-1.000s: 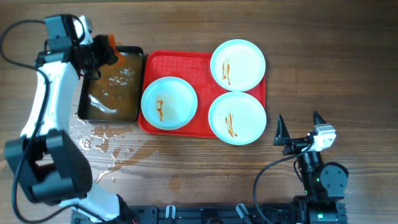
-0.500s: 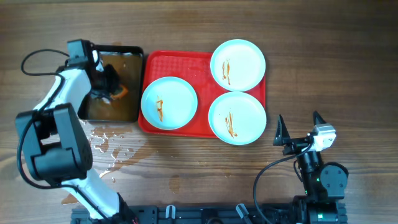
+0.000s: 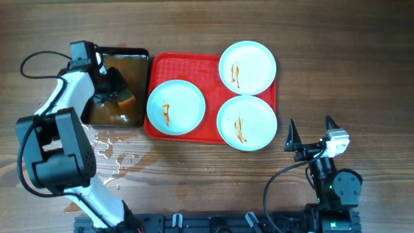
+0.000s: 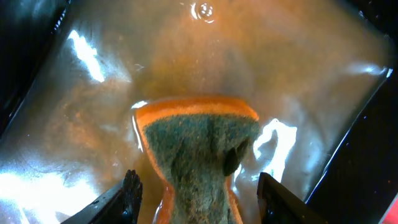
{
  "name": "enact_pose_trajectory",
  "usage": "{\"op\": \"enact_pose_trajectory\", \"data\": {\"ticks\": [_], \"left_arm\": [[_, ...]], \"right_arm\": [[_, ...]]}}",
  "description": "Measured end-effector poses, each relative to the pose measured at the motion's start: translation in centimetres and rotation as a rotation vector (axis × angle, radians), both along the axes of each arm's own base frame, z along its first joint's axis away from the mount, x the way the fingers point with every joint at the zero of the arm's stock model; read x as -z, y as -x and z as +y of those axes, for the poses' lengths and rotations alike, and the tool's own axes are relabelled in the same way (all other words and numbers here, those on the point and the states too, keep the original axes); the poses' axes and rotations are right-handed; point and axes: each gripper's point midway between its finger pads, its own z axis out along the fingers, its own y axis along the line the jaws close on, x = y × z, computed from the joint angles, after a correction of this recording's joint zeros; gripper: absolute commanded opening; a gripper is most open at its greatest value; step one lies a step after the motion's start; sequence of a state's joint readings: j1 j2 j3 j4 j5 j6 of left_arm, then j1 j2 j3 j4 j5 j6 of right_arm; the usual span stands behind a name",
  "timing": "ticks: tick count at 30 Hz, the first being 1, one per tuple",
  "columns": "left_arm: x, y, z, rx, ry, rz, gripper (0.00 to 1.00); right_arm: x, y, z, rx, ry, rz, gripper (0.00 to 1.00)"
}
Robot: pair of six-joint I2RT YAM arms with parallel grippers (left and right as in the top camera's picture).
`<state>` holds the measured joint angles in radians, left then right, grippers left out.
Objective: Clean dirty plates on tray and stack at the side
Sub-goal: 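Dip and swish the held sponge in the soapy water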
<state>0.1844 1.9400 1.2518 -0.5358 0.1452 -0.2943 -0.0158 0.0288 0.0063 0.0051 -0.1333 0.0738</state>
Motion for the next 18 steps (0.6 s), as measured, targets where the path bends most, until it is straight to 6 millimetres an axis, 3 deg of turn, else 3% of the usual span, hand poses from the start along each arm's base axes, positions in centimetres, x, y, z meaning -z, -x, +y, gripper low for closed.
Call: {"op": "enact_pose_trajectory", "data": {"ticks": [8,10,14,18], "left_arm": [[1.5,-0.4,0.0,0.001,0.001,0.019,0.53],[1.5,-0.6,0.1,0.001,-0.001,0.013,0.43],[1.7,-0.9,0.3,-0.005,-0.009,0.007,0.08],[2.0,-0.7,0.8,-0.012,-0.053,0.021,0.04]], "right_arm": [[0.0,0.0,0.0,0.000,0.000,0.000,1.00],[0.0,0.0,0.0,0.000,0.000,0.000,1.00],[0.0,0.0,0.0,0.000,0.000,0.000,1.00],[0.0,0.0,0.0,0.000,0.000,0.000,1.00]]}}
